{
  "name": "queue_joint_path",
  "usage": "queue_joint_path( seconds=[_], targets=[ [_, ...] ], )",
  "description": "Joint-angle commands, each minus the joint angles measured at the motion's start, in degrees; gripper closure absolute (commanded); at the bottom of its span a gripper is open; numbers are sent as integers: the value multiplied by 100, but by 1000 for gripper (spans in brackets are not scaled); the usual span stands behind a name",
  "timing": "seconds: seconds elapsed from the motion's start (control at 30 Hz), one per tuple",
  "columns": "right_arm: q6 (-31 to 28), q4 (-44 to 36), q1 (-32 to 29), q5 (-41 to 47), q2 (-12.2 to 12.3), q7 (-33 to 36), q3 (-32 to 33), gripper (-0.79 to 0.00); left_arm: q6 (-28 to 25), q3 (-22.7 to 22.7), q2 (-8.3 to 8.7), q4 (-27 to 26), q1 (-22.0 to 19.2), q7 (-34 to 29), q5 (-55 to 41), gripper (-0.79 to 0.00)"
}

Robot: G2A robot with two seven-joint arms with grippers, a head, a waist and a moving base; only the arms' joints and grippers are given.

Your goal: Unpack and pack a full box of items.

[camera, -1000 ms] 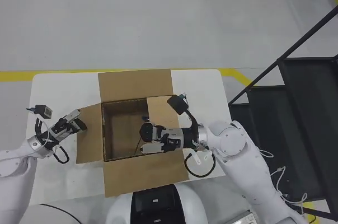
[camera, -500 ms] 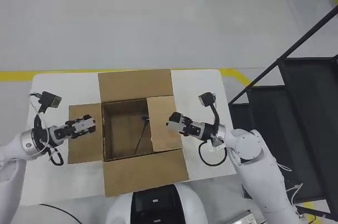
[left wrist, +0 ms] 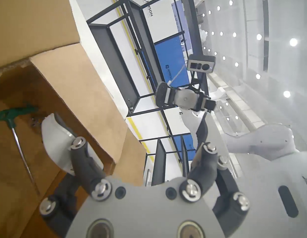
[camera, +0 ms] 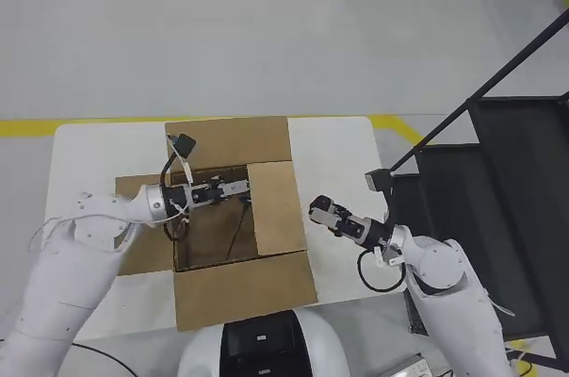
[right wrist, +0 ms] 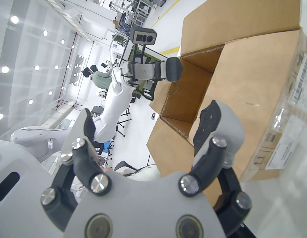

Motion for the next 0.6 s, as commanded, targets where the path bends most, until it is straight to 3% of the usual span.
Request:
queue_joint_path(
  seconds=[0.0, 0.33, 0.57],
  targets=[
    [3, 4, -11, 7, 9, 29, -26, -785, 106, 309, -92, 325, -254, 163, 124, -785],
    [152, 35, 205, -41, 46, 279, -388, -785, 174, 1397, -618, 1677, -1133, 565, -100, -785],
    [190, -42, 343, -119, 75, 478, -636, -785, -259, 1584, -852, 2201, -1395, 280, -757, -785]
  ],
)
